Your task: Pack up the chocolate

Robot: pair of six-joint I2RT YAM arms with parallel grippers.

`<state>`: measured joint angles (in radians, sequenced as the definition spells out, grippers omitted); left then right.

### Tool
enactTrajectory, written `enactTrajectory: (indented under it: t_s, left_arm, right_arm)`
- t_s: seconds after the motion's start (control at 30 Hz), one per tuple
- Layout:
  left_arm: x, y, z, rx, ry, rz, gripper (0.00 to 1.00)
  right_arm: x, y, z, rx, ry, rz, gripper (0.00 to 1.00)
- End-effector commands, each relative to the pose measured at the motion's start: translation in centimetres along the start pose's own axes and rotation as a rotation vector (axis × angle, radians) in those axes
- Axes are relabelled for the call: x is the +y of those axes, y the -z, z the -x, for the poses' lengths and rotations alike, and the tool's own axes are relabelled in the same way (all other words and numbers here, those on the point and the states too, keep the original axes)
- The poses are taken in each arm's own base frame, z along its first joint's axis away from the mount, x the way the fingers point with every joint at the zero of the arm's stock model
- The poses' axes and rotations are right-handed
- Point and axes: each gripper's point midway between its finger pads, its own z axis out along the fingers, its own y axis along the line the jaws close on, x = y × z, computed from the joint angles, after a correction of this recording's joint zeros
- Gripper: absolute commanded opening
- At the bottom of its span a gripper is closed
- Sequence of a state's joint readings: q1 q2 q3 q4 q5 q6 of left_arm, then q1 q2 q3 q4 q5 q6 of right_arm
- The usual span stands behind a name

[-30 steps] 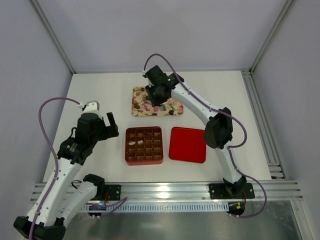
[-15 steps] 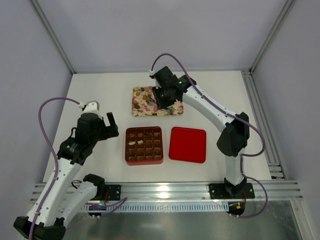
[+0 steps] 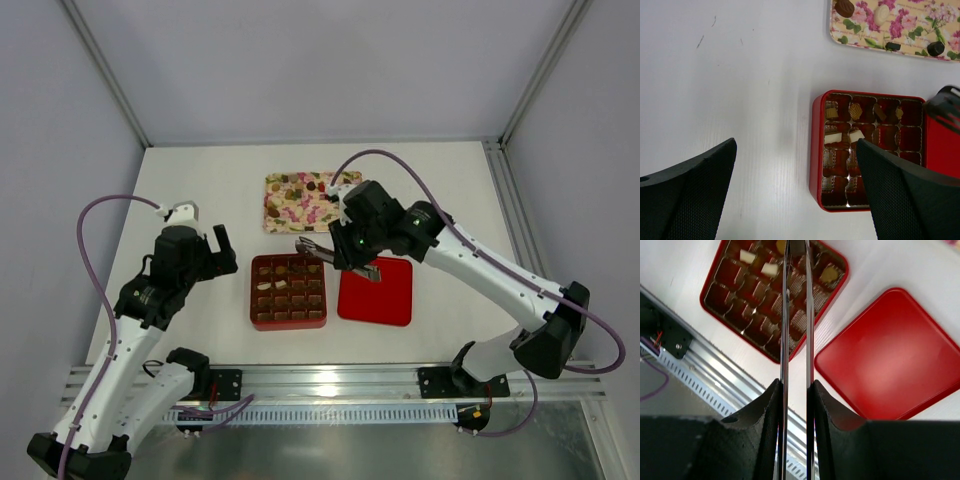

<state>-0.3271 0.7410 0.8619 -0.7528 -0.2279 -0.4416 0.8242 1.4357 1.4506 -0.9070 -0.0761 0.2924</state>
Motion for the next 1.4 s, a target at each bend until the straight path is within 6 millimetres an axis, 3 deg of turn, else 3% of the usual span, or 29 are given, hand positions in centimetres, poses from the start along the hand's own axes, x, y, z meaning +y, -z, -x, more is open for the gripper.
enactTrajectory:
  t_s: [0.0, 0.13, 0.3, 0.77, 1.07, 1.37]
  left_arm:
    - [-0.1, 0.2, 0.9, -0.036, 0.019, -0.002, 1.0]
    - [-0.2, 0.2, 0.9, -0.038, 0.019, -0.005, 1.0]
    - [-0.2, 0.2, 0.8, -0.035, 0.019, -0.006, 1.0]
    - [0.0, 0.2, 1.0, -0.04, 0.019, 0.0, 1.0]
    - [0.0, 0.2, 0.9, -0.039, 0.02, 0.001, 1.0]
    - [-0.1, 0.2, 0.9, -0.038, 0.018, -0.001, 1.0]
  right_arm:
    - [1.9, 0.3, -1.7, 0.009, 0.002, 0.045, 0.21]
    - [3.3, -0.1, -4.1, 0.047, 0.005, 0.059, 0.21]
    - [3.5, -1.5, -5.0, 0.066, 0.008, 0.05, 0.21]
    - [3.9, -3.0, -4.3, 0.077, 0.032, 0.024, 0.22]
    - [4.1, -2.3, -3.3, 0.051, 0.034, 0.024, 0.39]
    - [4.3, -2.2, -3.1, 0.053, 0.04, 0.03, 0.41]
